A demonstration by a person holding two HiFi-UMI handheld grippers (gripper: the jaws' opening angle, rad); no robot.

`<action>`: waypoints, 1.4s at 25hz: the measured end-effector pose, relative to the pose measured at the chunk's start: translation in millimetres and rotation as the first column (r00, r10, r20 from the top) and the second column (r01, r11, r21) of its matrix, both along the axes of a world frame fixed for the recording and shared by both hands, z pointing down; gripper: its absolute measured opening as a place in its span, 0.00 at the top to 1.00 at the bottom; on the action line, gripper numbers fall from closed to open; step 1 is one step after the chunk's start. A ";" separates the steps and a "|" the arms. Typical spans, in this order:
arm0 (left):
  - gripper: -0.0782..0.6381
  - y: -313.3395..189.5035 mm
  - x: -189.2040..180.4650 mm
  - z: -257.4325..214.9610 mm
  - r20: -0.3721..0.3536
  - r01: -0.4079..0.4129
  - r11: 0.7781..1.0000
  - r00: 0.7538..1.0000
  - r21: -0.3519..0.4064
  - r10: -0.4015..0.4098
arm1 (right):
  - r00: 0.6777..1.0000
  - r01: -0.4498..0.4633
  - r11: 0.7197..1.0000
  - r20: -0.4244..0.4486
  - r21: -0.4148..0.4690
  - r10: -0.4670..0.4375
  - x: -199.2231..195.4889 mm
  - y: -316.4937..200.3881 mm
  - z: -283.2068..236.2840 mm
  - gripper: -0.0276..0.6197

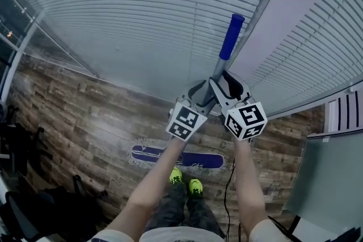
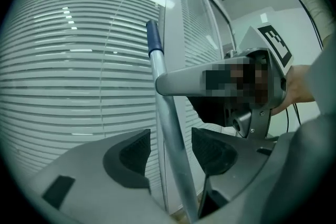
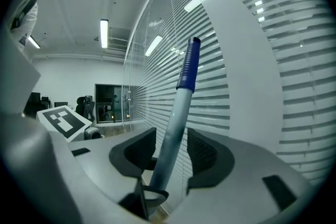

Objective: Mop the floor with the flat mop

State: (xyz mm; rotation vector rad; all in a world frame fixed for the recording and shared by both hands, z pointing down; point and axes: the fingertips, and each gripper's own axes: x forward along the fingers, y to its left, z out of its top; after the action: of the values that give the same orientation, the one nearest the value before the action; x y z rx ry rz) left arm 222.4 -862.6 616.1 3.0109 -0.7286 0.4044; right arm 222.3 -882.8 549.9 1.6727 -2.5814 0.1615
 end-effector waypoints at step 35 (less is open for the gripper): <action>0.70 290.8 -48.3 -100.6 0.038 0.018 0.995 0.999 0.101 -0.022 | 0.915 0.332 0.929 0.186 0.160 -0.359 -54.0 278.6 -122.9 0.79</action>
State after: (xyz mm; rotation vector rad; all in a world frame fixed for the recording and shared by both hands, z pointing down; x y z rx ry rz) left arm 174.1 -571.7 515.5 3.0942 -0.8051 0.4407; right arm 168.3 -604.2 427.0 1.2557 -3.0581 0.1697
